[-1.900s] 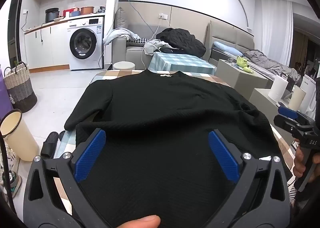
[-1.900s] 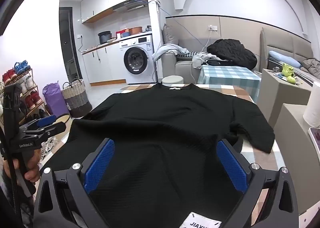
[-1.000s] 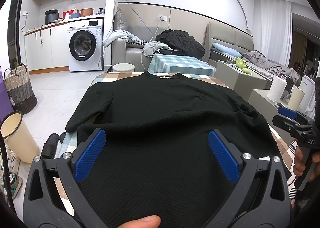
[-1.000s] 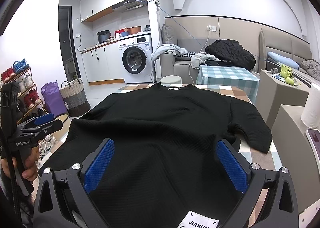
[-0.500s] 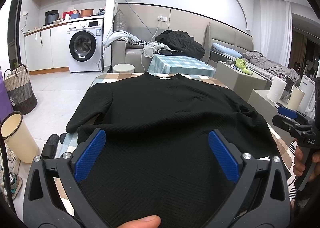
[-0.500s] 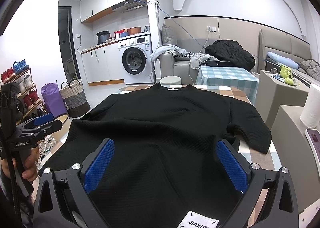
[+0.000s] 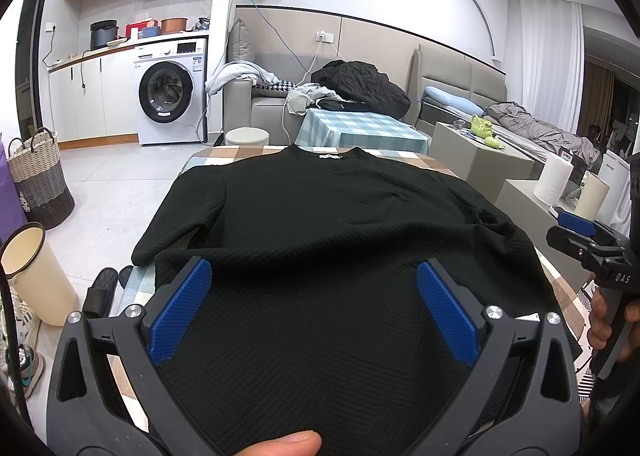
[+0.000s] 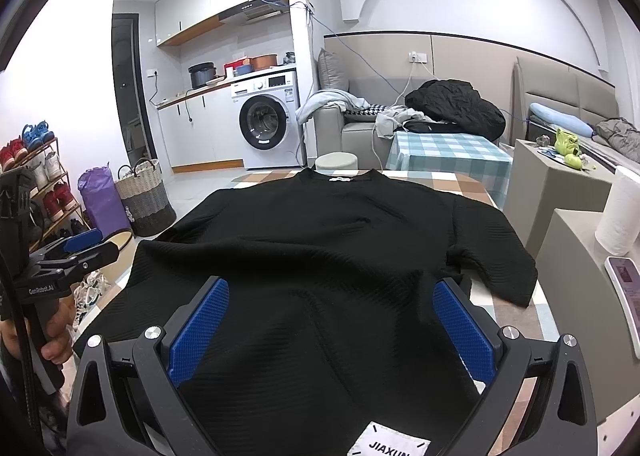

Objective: Fold small clothes

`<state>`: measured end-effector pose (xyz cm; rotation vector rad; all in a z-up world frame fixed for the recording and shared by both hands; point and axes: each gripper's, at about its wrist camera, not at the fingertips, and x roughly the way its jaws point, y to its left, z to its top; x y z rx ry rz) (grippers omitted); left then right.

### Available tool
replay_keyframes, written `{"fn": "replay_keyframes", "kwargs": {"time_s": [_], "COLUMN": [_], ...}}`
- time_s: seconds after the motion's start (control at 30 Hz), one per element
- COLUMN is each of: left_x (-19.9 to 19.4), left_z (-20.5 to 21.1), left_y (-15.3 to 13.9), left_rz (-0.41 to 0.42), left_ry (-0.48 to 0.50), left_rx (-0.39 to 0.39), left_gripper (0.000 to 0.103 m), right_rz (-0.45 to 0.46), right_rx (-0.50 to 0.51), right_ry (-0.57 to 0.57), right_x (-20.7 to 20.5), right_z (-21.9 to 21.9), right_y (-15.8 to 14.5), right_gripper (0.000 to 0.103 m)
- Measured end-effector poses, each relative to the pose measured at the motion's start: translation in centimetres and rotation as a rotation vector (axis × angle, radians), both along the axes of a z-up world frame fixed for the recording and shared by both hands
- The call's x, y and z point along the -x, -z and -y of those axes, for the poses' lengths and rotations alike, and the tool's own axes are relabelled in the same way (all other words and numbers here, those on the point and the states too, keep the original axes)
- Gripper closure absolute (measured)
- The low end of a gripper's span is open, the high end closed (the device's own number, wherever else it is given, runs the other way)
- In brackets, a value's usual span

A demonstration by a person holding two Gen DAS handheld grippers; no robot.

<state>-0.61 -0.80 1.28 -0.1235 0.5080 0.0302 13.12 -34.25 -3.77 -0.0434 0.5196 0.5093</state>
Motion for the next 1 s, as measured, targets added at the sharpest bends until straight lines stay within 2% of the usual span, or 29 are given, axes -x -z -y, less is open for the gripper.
{"fn": "replay_keyframes", "kwargs": {"time_s": [0.7,1.0], "left_x": [0.08,-0.28], "left_z": [0.21,-0.13], "left_y": [-0.04,0.79], "left_rz": [-0.002,-0.047], "left_ry": [-0.001,-0.034], "left_rx": [-0.001,-0.008], "left_gripper": [0.001,0.001], "right_rz": [0.001,-0.008], "right_rx": [-0.005,-0.003], "right_ry": [0.013,0.013], "right_x": [0.00,-0.14], "right_z": [0.48,0.56], "right_y": [0.16,0.17], "right_gripper": [0.000,0.000]}}
